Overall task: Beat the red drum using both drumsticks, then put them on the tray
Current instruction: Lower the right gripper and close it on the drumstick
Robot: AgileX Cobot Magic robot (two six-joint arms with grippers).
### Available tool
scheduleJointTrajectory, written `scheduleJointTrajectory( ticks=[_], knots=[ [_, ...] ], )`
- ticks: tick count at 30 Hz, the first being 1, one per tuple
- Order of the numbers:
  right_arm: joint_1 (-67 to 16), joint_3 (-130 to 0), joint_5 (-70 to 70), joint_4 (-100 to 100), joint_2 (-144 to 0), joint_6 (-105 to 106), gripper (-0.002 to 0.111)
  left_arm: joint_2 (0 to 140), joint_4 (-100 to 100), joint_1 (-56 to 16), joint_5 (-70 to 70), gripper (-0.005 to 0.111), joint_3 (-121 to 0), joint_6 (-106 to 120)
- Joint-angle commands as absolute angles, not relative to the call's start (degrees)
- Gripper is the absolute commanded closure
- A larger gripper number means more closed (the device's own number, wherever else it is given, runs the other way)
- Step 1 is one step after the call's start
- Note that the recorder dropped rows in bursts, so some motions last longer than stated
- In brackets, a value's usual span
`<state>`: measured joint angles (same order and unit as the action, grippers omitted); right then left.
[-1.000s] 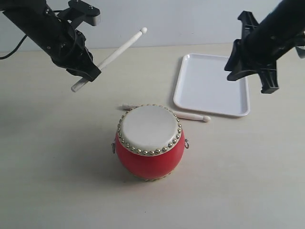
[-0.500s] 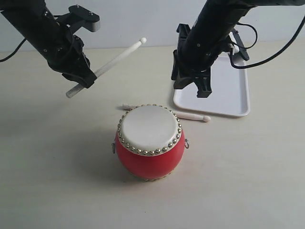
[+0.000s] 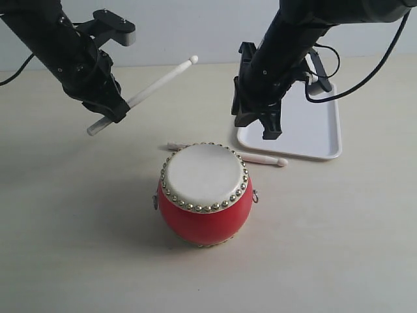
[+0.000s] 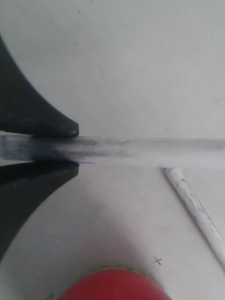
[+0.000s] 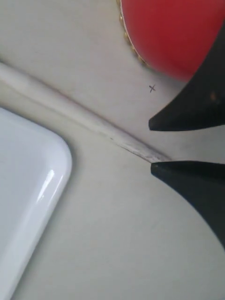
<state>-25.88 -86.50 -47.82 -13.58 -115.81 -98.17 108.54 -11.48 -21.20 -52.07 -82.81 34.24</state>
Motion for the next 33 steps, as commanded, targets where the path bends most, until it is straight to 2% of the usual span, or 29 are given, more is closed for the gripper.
scheduleJointTrajectory(
  ticks=[1,7,15,21,33],
  knots=[
    [-26.0,-86.8,-47.4,-13.3,-116.8,-98.2,0.085,108.5,-11.2,-21.1,-52.2,0.107,-82.6,33.8],
    [-26.0,-86.8,-44.8,-14.6,-116.8,-97.1,0.085,108.5,-11.2,-21.1,-52.2,0.107,-82.6,33.8],
    [-26.0,-86.8,-48.8,-16.2,-116.8,-103.0,0.085,108.5,-11.3,-21.1,-52.2,0.107,-82.6,33.8],
    [-28.5,-86.8,-52.0,-1.9,-116.8,-117.5,0.085,108.5,-11.3,-21.1,-52.0,0.107,-82.6,33.8],
    [-30.6,-87.0,-50.6,0.6,-116.9,-114.8,0.085,108.5,-11.7,-21.1,-51.7,0.107,-82.6,33.6]
  ],
)
